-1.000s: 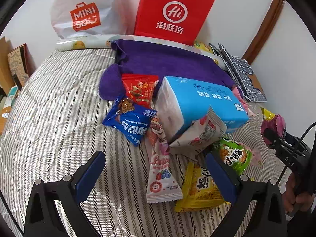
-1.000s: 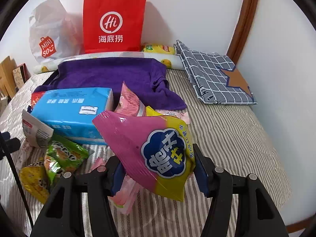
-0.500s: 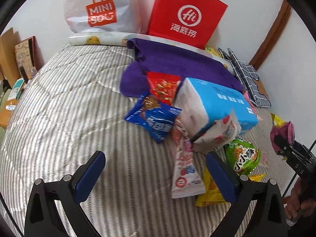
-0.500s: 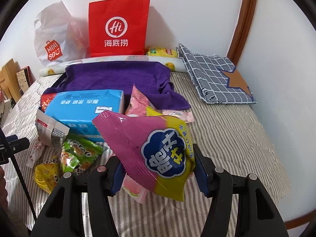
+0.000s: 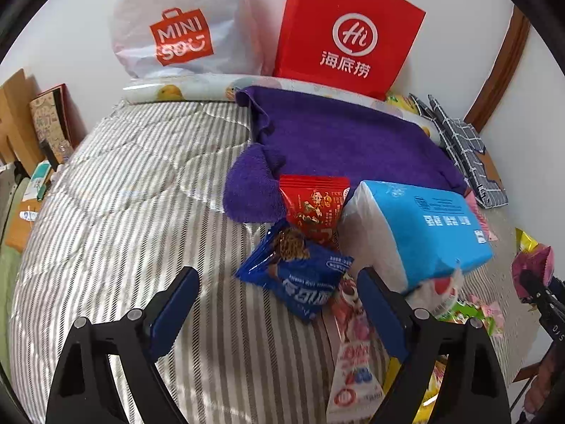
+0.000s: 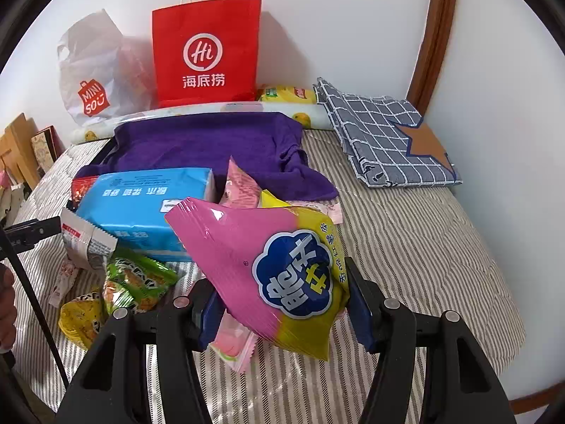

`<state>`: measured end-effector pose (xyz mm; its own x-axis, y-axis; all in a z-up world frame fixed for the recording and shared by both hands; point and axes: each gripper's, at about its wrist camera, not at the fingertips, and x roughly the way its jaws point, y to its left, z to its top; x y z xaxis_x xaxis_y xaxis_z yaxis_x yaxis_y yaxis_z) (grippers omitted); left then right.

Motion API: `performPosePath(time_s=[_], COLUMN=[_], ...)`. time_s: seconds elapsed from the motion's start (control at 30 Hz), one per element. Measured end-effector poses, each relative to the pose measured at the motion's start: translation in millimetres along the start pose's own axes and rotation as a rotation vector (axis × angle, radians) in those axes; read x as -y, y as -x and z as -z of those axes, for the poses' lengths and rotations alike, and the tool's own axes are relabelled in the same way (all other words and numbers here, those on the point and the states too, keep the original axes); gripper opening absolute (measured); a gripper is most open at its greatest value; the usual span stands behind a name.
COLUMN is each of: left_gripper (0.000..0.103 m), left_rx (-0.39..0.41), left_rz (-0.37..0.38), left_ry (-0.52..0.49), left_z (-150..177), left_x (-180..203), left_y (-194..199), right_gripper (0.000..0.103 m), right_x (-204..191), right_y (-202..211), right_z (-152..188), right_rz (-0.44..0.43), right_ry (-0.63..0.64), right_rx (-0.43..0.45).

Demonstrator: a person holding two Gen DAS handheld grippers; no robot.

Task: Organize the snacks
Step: 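Grasp the blue wrapper packet with the left tool while the right tool lifts the pink-yellow bag, then carry both held snacks onto the purple towel and open both tools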

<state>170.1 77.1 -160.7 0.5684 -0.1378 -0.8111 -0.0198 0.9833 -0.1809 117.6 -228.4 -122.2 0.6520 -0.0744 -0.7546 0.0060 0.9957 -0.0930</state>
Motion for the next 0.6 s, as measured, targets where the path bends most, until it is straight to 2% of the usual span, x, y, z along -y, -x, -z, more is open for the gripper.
performPosePath(time_s=[0.13, 0.27, 0.33, 0.4, 0.43, 0.5, 0.53, 0.57, 0.6], left_gripper=[0.087, 0.074, 0.068, 0.055, 0.052, 0.036, 0.032, 0.023, 0.020], left_rx=[-0.025, -0.065, -0.050, -0.044, -0.041, -0.034, -0.030, -0.029, -0.030], left_rz=[-0.003, 0.009, 0.002, 0.010, 0.010, 0.000, -0.005, -0.001, 0.008], left_ry=[-0.010, -0.023, -0.024, -0.033, -0.033, -0.035, -0.036, -0.037, -0.033], left_z=[-2, -2, -3, -3, -3, -3, -2, -1, -1], left_x=[2, 6, 8, 9, 8, 7, 5, 3, 1], left_y=[-12, -27, -27, -26, -23, -18, -15, -12, -10], right_gripper=[0.060, 0.060, 0.060, 0.060, 0.060, 0.060, 0.060, 0.060, 0.060], right_x=[3, 5, 6, 7, 8, 9, 8, 9, 9], right_y=[-7, -12, -13, -13, -13, -14, -14, -14, -14], right_z=[-1, -2, -2, -3, -3, -2, -2, -2, -1], right_rz=[0.000, 0.003, -0.003, -0.005, -0.004, -0.002, 0.000, 0.000, -0.001], right_ry=[-0.007, -0.009, -0.016, -0.018, -0.018, -0.017, -0.019, -0.022, -0.024], right_rx=[-0.011, -0.018, -0.019, -0.018, -0.017, -0.017, -0.018, -0.019, -0.020])
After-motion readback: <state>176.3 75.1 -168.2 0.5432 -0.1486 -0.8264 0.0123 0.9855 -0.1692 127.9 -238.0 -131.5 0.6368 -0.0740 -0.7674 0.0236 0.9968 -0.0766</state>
